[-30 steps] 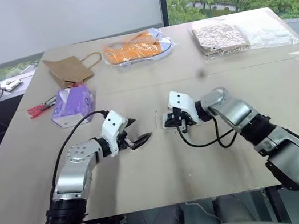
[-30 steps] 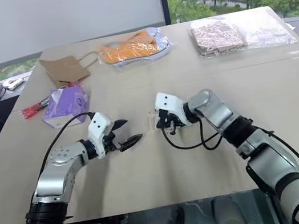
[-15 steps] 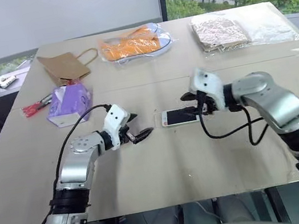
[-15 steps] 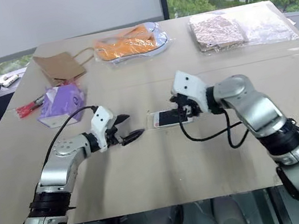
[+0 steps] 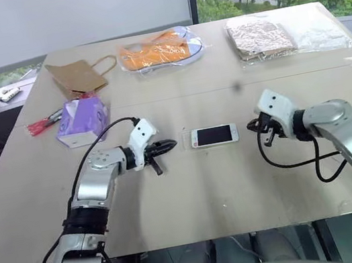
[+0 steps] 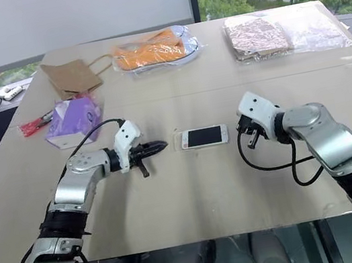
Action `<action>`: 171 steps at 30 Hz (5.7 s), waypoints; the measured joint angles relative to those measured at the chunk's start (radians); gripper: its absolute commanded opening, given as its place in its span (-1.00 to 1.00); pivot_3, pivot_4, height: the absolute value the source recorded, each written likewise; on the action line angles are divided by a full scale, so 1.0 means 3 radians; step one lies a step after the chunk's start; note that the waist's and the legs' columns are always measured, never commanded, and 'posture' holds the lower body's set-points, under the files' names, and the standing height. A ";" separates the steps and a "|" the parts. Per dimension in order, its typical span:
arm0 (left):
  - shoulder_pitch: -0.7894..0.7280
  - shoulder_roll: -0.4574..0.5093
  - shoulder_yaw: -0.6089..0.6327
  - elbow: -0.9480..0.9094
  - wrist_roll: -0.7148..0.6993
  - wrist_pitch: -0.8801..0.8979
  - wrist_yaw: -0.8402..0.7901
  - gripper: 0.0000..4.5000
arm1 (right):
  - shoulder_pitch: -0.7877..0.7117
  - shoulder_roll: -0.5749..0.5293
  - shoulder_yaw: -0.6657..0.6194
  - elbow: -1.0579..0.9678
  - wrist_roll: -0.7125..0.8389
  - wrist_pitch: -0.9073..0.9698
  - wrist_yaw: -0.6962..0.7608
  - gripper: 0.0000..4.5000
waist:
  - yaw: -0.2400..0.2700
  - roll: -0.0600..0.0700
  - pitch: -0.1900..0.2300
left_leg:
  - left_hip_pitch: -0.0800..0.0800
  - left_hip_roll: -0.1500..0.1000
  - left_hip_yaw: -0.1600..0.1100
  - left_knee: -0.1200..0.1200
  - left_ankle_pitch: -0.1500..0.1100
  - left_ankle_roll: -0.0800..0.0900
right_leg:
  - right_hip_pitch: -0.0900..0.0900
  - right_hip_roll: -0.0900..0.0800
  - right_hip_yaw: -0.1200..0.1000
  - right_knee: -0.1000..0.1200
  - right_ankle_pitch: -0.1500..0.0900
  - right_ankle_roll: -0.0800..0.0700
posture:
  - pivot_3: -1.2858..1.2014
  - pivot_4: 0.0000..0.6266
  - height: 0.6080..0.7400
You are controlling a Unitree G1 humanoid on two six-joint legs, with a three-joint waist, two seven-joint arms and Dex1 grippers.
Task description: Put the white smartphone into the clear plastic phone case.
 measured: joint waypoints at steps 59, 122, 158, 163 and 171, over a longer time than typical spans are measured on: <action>-0.0139 -0.0010 -0.0221 -0.0595 -0.0343 0.1172 -0.0348 -0.99 | -0.0380 0.0451 0.0482 0.0743 -0.0866 -0.1017 0.0185 -1.00 | -0.0045 -0.0009 0.0009 | 0.0000 -0.0002 -0.0007 0.0009 0.0000 -0.0001 | 0.0002 0.0002 -0.0005 0.0006 0.0000 0.0000 | 0.03 -0.52 1.00; -0.0214 -0.0361 -0.0190 -0.0283 -0.0403 0.0777 -0.0057 -0.99 | 0.0071 0.0539 -0.0232 -0.0103 -0.0079 -0.0433 0.0188 -1.00 | -0.0042 -0.0012 0.0014 | -0.0001 -0.0001 -0.0005 0.0010 0.0000 -0.0001 | 0.0002 0.0001 -0.0004 0.0006 0.0000 0.0000 | 0.03 -0.52 1.00; 0.0149 -0.0186 -0.0094 -0.0434 -0.0305 0.0818 0.0093 -0.99 | -0.0896 0.0846 0.0743 0.1637 -0.0077 -0.0259 0.0603 -1.00 | -0.0024 -0.0014 -0.0060 | 0.0172 0.0010 -0.0015 -0.0032 -0.0012 0.0017 | 0.0171 0.0011 -0.0014 -0.0035 -0.0008 0.0012 | 0.03 -0.52 1.00; 0.0148 -0.0217 -0.0046 -0.0440 -0.0329 0.0862 0.0178 -0.99 | -0.0526 0.0897 0.0221 0.1464 0.0183 -0.0473 0.0537 -1.00 | -0.0010 0.0001 -0.0040 | 0.0152 0.0011 -0.0017 -0.0036 -0.0012 0.0017 | 0.0152 0.0011 -0.0015 -0.0044 -0.0002 0.0004 | 0.03 -0.52 1.00; 0.0046 -0.0281 0.0041 -0.0436 -0.0380 0.0926 0.0261 -0.99 | -0.0705 0.1081 -0.0070 0.1467 0.0196 -0.0434 0.0089 -1.00 | -0.0057 0.0005 -0.0037 | 0.0040 0.0009 -0.0014 -0.0011 0.0002 -0.0006 | 0.0035 0.0007 -0.0013 -0.0017 0.0009 -0.0008 | 0.03 -0.52 1.00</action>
